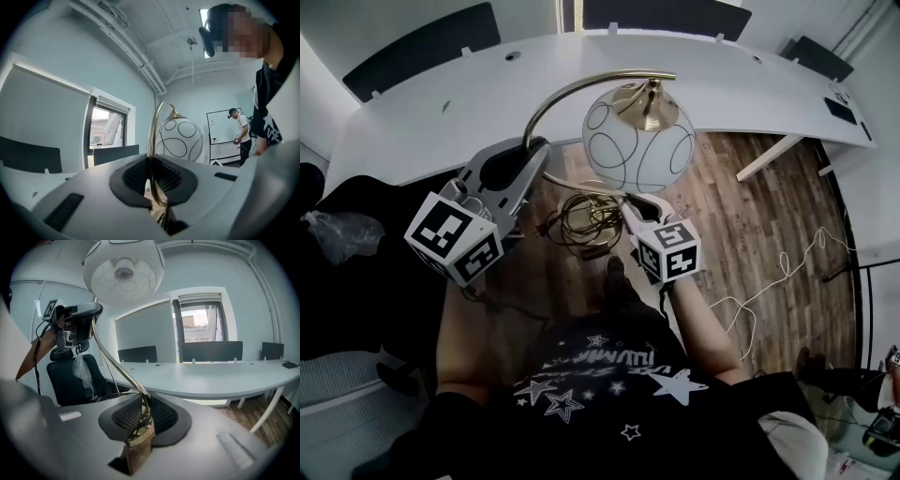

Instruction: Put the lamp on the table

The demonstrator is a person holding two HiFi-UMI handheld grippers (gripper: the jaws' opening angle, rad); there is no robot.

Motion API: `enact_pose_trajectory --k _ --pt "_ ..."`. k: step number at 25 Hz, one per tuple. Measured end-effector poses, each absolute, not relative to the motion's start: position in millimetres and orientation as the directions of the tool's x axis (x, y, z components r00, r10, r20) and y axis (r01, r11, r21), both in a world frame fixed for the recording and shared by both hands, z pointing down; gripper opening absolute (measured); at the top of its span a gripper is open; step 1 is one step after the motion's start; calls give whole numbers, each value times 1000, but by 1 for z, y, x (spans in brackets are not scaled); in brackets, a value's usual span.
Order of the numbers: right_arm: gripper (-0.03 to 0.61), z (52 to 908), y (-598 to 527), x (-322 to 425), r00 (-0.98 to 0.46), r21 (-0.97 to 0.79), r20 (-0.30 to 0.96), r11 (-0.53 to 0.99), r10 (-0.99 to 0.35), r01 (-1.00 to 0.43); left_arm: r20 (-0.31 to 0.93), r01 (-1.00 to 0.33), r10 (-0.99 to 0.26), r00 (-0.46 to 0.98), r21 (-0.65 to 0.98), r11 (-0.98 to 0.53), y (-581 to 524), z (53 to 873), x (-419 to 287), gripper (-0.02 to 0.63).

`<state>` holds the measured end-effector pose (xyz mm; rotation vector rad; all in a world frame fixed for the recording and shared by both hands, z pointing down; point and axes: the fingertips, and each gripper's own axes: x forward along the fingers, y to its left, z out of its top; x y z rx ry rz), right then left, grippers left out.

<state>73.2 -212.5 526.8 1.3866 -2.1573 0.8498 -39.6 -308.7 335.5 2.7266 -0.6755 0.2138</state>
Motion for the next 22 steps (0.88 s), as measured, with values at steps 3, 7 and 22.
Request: enact_pose_trajectory --k 3,7,22 --pt "49 526 -213 75 -406 -253 643 320 -650 -913 217 -487 -441 871 269 -831 -306 336 -41 21" --pt "49 522 -215 75 -407 -250 639 324 -653 -912 218 -499 -453 864 259 -827 -301 331 -44 21" --pt "50 518 -220 73 -470 -253 620 407 -628 -878 219 -558 -517 827 214 -802 -297 321 -43 21"
